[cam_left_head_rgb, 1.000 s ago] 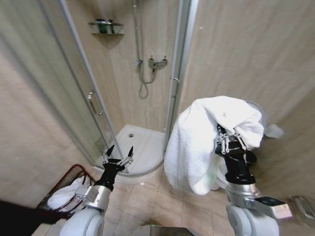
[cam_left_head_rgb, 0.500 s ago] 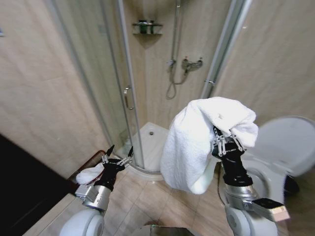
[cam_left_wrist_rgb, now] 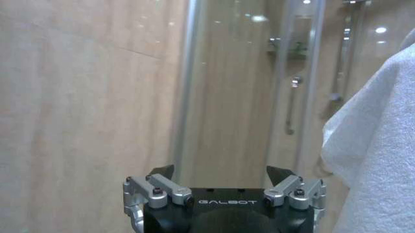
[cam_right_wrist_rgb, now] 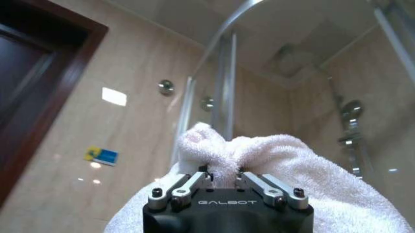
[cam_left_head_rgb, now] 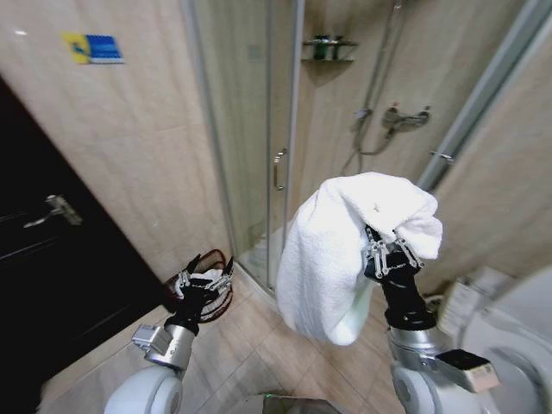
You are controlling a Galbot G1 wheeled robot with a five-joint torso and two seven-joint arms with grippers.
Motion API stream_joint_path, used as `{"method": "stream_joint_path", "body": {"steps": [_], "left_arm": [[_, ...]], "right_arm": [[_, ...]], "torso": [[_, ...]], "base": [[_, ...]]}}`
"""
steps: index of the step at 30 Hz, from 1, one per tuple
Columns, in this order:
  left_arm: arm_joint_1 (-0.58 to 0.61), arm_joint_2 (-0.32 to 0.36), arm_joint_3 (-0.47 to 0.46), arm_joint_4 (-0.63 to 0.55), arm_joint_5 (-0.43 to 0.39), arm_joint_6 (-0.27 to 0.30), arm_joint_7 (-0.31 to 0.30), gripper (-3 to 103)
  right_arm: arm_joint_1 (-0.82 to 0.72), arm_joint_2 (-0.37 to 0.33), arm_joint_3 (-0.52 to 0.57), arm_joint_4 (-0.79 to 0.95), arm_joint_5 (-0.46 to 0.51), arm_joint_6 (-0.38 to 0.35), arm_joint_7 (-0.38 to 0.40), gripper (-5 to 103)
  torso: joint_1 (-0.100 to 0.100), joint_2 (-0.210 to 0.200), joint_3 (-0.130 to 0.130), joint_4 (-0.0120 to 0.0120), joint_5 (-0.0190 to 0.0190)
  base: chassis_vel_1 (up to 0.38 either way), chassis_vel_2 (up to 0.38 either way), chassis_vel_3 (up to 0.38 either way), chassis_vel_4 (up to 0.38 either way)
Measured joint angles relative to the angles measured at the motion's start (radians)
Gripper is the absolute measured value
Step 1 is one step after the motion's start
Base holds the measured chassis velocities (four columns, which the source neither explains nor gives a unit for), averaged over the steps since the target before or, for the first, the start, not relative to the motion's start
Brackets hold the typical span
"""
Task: Discard the used towel into the hamper.
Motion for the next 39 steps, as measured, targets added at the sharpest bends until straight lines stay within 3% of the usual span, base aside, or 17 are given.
{"method": "stream_joint_path", "body": {"steps": [12,39], "left_arm": [[0.000,0.000,0.000,0.000,0.000,0.000,0.000,97],[0.000,0.000,0.000,0.000,0.000,0.000,0.000,97]], "right_arm": [[0.012,-0.016,-0.001,0.000,0.029,-0.001,-0.013,14],[0.027,-0.017,-0.024,-0.009,0.027,0.000,0.041,14]], "torso": [[0.000,0.000,0.000,0.0001,0.0000],[0.000,0.000,0.000,0.0001,0.0001]], "base": [[0.119,0.125,0.134,0.126],[0.127,0.129,0.124,0.125]]}}
